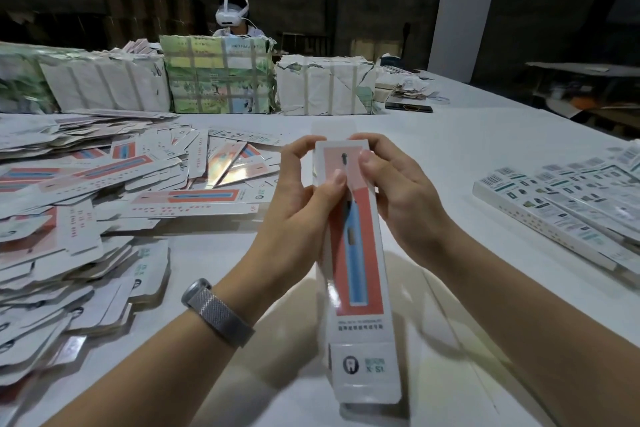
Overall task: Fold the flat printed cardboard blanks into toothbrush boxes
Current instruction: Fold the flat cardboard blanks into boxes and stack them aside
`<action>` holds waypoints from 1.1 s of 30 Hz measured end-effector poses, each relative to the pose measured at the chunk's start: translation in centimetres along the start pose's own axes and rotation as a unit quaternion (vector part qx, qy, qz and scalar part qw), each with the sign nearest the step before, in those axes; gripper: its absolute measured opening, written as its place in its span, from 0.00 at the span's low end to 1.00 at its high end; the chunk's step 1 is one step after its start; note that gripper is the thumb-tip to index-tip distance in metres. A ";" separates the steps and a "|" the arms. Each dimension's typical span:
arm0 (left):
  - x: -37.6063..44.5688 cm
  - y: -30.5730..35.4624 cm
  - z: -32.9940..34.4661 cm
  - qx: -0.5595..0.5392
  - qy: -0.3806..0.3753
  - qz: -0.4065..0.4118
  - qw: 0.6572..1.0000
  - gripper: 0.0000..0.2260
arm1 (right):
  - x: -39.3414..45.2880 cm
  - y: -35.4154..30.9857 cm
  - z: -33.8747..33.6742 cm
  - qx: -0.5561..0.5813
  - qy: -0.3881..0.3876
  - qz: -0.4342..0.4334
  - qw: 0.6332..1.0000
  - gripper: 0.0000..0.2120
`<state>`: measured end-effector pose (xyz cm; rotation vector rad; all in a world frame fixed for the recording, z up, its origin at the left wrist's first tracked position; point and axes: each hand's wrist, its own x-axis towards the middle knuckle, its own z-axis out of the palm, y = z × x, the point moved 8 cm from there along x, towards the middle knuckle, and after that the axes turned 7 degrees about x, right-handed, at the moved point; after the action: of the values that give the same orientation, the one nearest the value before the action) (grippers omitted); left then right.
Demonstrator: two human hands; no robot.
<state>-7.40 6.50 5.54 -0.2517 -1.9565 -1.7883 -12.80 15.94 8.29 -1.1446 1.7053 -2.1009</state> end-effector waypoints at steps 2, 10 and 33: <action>0.0 0.3 0.1 0.011 -0.002 0.012 1.000 0.13 | 0.1 -0.3 -0.1 -0.003 0.006 -0.008 1.000 0.09; -0.3 0.2 0.5 0.002 -0.009 0.016 1.000 0.15 | 0.3 -1.2 -1.4 0.068 0.036 -0.065 0.995 0.15; -1.1 0.3 2.0 0.100 -0.082 0.011 0.992 0.22 | 0.2 -1.2 -3.1 -0.032 0.146 -0.038 0.988 0.04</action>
<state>-6.73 8.68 5.21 -0.3601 -2.2207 -1.5872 -14.71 18.48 9.34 -0.9704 1.8933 -2.3746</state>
